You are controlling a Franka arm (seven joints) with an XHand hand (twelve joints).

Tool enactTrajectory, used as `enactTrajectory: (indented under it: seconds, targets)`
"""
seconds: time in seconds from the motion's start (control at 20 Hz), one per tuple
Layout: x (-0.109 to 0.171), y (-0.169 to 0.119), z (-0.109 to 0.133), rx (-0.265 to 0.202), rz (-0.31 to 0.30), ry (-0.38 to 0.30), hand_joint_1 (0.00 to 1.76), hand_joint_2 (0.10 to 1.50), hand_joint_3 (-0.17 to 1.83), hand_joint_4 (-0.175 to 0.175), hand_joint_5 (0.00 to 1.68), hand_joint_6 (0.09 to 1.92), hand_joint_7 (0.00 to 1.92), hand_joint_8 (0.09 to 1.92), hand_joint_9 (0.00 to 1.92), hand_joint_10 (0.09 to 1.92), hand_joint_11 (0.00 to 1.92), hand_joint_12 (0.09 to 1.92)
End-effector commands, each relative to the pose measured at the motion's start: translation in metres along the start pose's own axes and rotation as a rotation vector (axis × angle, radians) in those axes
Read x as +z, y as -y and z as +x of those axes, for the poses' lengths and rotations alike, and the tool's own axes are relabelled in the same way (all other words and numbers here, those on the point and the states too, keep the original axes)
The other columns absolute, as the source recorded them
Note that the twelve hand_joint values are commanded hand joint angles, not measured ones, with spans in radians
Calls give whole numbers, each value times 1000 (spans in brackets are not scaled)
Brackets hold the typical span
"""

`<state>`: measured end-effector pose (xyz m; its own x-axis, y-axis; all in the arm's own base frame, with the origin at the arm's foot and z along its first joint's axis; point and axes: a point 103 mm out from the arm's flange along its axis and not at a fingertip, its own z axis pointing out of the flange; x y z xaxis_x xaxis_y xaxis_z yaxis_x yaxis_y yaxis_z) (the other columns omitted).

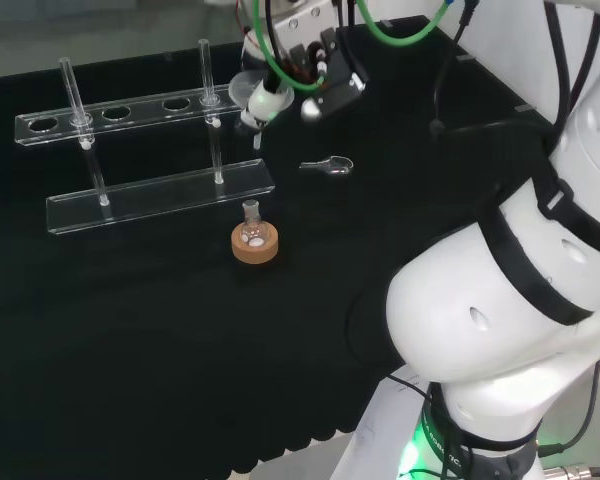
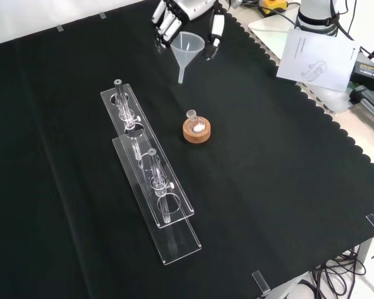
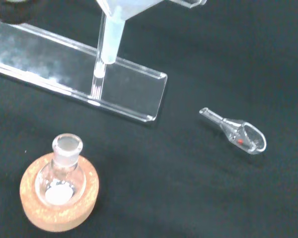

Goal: Put the funnel back on the funnel stand.

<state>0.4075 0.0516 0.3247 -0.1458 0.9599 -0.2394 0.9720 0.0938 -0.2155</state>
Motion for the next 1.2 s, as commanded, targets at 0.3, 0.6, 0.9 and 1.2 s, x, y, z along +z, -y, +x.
enactTrajectory:
  seconds: [0.3,0.6,0.9,1.2]
  targets:
    - [-32,-21,-28,7,-18,-14,823,807,506,-30,691,589,696,703,1173,476,674,1176]
    - [-42,-50,-41,25,-14,-38,822,805,508,-28,690,592,695,704,1166,475,663,1177]
    - [-47,-77,-53,44,-24,-38,822,803,511,-28,688,595,694,705,1158,476,653,1182]
    - [-45,-107,-53,15,16,-37,821,802,512,-27,688,597,693,706,1151,477,646,1187]
